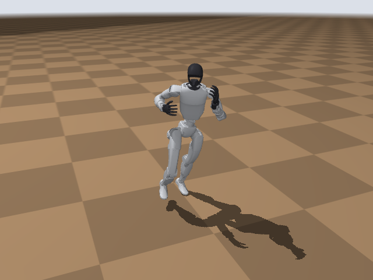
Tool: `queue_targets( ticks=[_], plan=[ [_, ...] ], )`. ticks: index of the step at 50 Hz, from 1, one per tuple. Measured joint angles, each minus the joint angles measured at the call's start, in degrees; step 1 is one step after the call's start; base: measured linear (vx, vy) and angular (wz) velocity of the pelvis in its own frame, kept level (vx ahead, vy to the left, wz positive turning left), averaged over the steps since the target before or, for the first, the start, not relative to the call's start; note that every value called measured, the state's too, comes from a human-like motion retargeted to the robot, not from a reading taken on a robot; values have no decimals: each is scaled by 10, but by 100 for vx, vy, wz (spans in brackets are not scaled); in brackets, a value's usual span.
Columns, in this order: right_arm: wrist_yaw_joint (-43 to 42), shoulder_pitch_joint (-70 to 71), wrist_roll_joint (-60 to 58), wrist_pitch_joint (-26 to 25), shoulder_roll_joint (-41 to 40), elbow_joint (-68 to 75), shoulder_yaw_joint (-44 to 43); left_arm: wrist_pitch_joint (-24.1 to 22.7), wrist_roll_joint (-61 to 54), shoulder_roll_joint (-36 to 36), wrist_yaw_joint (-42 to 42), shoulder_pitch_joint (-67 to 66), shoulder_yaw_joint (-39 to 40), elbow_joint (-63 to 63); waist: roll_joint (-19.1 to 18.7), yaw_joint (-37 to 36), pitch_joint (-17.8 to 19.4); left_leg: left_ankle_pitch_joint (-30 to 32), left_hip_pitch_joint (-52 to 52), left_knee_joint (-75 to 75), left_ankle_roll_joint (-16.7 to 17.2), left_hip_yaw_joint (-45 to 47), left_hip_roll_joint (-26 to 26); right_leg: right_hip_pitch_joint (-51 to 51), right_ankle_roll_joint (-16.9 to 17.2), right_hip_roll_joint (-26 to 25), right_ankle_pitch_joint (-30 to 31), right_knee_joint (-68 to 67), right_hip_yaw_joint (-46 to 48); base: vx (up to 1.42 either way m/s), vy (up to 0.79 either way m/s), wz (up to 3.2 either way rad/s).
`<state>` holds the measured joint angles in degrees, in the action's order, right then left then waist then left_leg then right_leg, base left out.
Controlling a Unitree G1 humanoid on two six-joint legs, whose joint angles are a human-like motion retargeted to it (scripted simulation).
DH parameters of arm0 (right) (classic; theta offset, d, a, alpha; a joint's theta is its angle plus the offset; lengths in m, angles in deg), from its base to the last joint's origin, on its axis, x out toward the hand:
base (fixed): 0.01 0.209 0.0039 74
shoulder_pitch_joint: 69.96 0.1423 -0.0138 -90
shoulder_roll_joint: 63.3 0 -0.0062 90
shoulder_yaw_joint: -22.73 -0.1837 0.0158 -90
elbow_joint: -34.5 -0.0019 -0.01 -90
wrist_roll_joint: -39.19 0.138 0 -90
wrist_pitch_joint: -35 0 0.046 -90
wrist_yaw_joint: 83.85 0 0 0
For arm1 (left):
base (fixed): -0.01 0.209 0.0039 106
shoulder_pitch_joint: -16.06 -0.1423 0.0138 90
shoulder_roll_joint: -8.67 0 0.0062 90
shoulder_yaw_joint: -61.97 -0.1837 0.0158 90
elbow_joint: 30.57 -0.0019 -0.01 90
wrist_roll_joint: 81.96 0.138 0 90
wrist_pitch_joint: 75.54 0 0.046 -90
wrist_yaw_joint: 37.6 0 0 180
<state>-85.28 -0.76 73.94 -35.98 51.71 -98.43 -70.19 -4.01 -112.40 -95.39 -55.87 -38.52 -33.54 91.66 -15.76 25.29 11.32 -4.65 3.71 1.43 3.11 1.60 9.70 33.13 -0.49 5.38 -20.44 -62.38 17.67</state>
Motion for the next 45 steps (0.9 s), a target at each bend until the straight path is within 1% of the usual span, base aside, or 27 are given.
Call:
queue_targets(
  ticks=[2,3,5,6,8,9,11,12,13,15,17,18,20,23,25,26,28,30,32,33,34,37,38,40,42,43,45],
  plan=[
    [-4,-55,-20,-5,12,4,-14,-2,18,-4,2,-23,4,12,20,-1,-22,23,19,25,-8,46,-19,-36,27,-17,42,151,-31,87,-21,69],
    [-1,-76,-32,-11,12,9,-16,0,22,-4,9,-40,7,20,44,-10,-29,3,24,73,-29,66,-39,-64,41,-15,61,227,-52,86,-22,50],
    [18,-99,-58,-30,14,26,-16,3,17,6,33,-86,7,31,105,-27,-34,-75,-6,269,-72,79,-84,-127,67,13,100,357,-84,83,-22,50],
    [29,-91,-72,-41,15,39,-12,6,0,12,51,-112,4,33,131,-36,-31,-117,-44,404,-84,75,-101,-153,79,28,117,398,-85,76,-21,51],
    [45,-65,-96,-62,21,66,-2,18,-38,23,84,-165,-2,30,171,-61,-22,-194,-127,672,-105,72,-124,-195,90,51,115,443,-76,68,-21,41],
    [46,-46,-101,-68,24,83,7,27,-47,24,96,-192,-1,22,184,-80,-15,-230,-174,803,-119,76,-124,-209,85,57,79,438,-70,63,-23,23],
    [25,19,-96,-68,25,130,41,40,-39,18,106,-253,13,-7,194,-125,-2,-295,-288,1051,-150,84,-108,-214,59,59,-34,394,-63,55,-22,0],
    [4,67,-94,-63,25,157,66,44,-34,17,98,-292,25,-29,193,-149,6,-320,-351,1157,-157,88,-96,-208,40,55,-91,361,-65,53,-17,-42],
    [-25,124,-100,-56,26,181,92,48,-38,23,78,-344,41,-56,189,-176,15,-333,-411,1235,-148,92,-84,-202,17,51,-136,327,-73,53,-12,-66],
    [-70,269,-108,-43,7,205,150,51,-72,53,74,-436,57,-129,193,-223,15,-346,-559,1325,-161,102,-94,-176,10,52,-167,292,-87,56,-9,-96],
    [-91,392,-121,-39,-37,174,189,53,-103,63,78,-535,62,-180,215,-294,0,-337,-635,1304,-144,118,-84,-190,22,51,-147,318,-127,81,-7,-177],
    [-101,448,-132,-40,-66,154,205,53,-110,51,81,-580,61,-192,232,-334,-14,-333,-654,1269,-139,125,-70,-205,30,52,-120,348,-148,97,-3,-198],
    [-119,542,-148,-42,-120,118,239,50,-131,12,94,-660,57,-191,271,-407,-43,-319,-657,1162,-143,149,-26,-243,48,63,-29,422,-179,104,5,-179],
    [-121,627,-129,-32,-164,74,314,44,-191,-21,136,-748,53,-172,317,-476,-73,-282,-575,912,-162,223,20,-295,94,95,168,521,-189,105,22,-115],
    [-87,653,-122,-32,-169,52,359,41,-208,-19,166,-792,55,-158,324,-488,-90,-260,-492,697,-154,257,6,-327,115,107,254,556,-164,104,32,-66],
    [-57,652,-123,-37,-164,44,368,42,-196,-16,178,-806,64,-145,309,-483,-90,-237,-434,574,-136,255,-11,-351,100,100,259,549,-144,106,36,-55],
    [-9,623,-119,-41,-151,32,362,43,-141,-17,192,-822,89,-111,250,-471,-73,-167,-292,332,-80,229,-25,-401,54,60,232,486,-118,108,39,-43],
    [-6,555,-111,-32,-131,28,329,37,-51,-28,182,-812,117,-70,169,-447,-43,-86,-149,146,-14,186,-3,-418,16,-10,158,318,-120,106,43,13],
    [-23,469,-121,-31,-119,45,289,35,12,-25,150,-755,116,-53,129,-410,-34,-85,-85,83,9,163,12,-342,4,-49,65,57,-124,94,40,61],
    [-26,426,-133,-34,-116,62,269,35,31,-17,129,-710,104,-54,128,-391,-33,-125,-74,80,-1,158,7,-286,2,-51,22,-78,-127,82,34,64],
    [-27,383,-151,-34,-115,89,247,35,53,-9,107,-647,86,-63,135,-373,-31,-180,-74,94,-27,150,-6,-223,2,-48,-15,-205,-134,74,30,63],
    [-44,235,-207,-29,-112,199,165,38,119,11,45,-381,17,-117,170,-317,-23,-344,-134,231,-144,108,-48,-25,9,-40,-94,-504,-155,71,20,103],
    [-48,171,-214,-30,-113,229,129,42,118,18,26,-278,0,-128,170,-293,-15,-379,-155,292,-163,89,-53,28,22,-39,-97,-558,-148,82,14,161],
    [-40,48,-168,-12,-97,245,61,43,151,40,20,-89,-13,-135,151,-236,-14,-401,-175,346,-151,60,-49,113,12,-39,-138,-591,-125,92,13,176],
    [-26,-69,-118,7,-60,221,-3,34,179,52,-2,51,-12,-127,116,-150,-21,-365,-132,300,-113,24,-41,144,20,-24,-138,-522,-92,114,5,202],
    [-16,-120,-94,12,-37,208,-36,31,199,49,-18,102,-9,-124,97,-102,-25,-326,-103,263,-92,6,-33,144,19,-14,-135,-462,-73,126,-7,191],
    [7,-201,-56,8,-7,193,-93,26,216,29,-38,160,-3,-109,64,-19,-43,-211,-54,191,-43,-23,-11,131,9,2,-116,-304,-35,129,-20,149]
  ],
)
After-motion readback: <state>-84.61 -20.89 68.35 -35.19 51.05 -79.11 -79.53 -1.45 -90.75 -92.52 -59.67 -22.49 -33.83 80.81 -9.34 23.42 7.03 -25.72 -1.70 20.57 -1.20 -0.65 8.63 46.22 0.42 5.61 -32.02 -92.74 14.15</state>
